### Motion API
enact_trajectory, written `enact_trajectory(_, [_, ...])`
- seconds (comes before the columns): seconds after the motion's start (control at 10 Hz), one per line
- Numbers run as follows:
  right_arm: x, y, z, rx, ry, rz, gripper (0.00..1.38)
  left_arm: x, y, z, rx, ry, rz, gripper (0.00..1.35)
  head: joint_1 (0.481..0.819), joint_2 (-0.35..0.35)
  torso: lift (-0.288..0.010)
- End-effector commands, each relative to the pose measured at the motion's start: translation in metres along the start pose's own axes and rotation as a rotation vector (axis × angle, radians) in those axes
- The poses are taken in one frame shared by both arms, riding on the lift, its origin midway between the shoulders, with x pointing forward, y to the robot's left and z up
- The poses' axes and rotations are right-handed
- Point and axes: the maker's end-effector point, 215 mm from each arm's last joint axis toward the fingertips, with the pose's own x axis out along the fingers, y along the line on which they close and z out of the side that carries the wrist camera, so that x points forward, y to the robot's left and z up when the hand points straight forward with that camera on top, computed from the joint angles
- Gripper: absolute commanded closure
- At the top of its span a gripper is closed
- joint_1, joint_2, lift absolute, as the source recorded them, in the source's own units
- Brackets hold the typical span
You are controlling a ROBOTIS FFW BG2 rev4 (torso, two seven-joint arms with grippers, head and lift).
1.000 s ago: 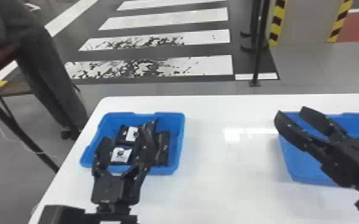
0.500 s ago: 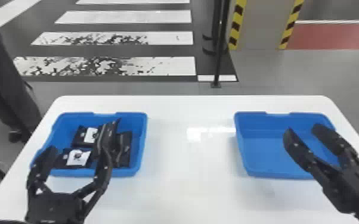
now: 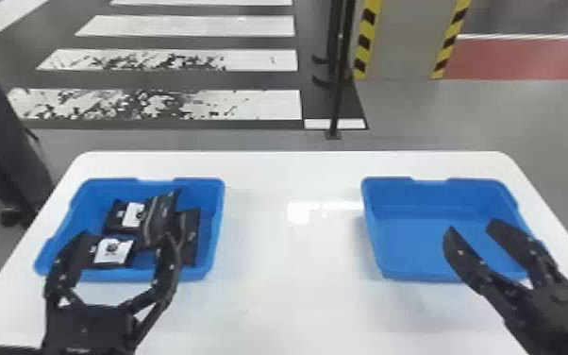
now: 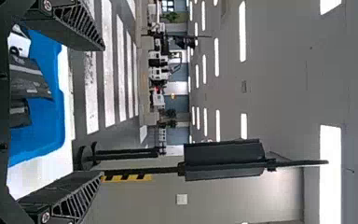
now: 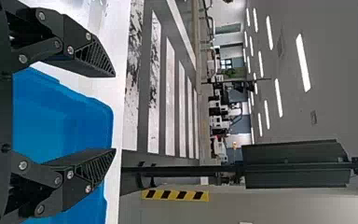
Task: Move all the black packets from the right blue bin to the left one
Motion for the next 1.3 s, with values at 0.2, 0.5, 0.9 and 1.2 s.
enact_trajectory(0.2, [0.001,0.0023,0.0023,-0.002,-0.004,0.004,0.51,-0.0003,0.0017,0.0013,-0.023,-0.001,0.009,0.08,0.695,-0.006,-0.14])
enact_trajectory(0.5, [0.0016,0.0022,0.0034,-0.002,-0.006,0.004,0.51,0.0006,0.0008,0.0021,-0.024,-0.004,0.007,0.08,0.695,-0.002,-0.14])
enact_trajectory(0.9, [0.0026,0.0053,0.0053,-0.002,-0.01,0.013,0.51,0.0006,0.001,0.0021,-0.026,-0.004,0.008,0.08,0.695,0.0,-0.14])
enact_trajectory(1.2, [0.0031,0.0054,0.0072,-0.003,-0.018,0.015,0.51,0.0016,0.0,0.0022,-0.027,-0.004,0.007,0.08,0.695,0.002,-0.14])
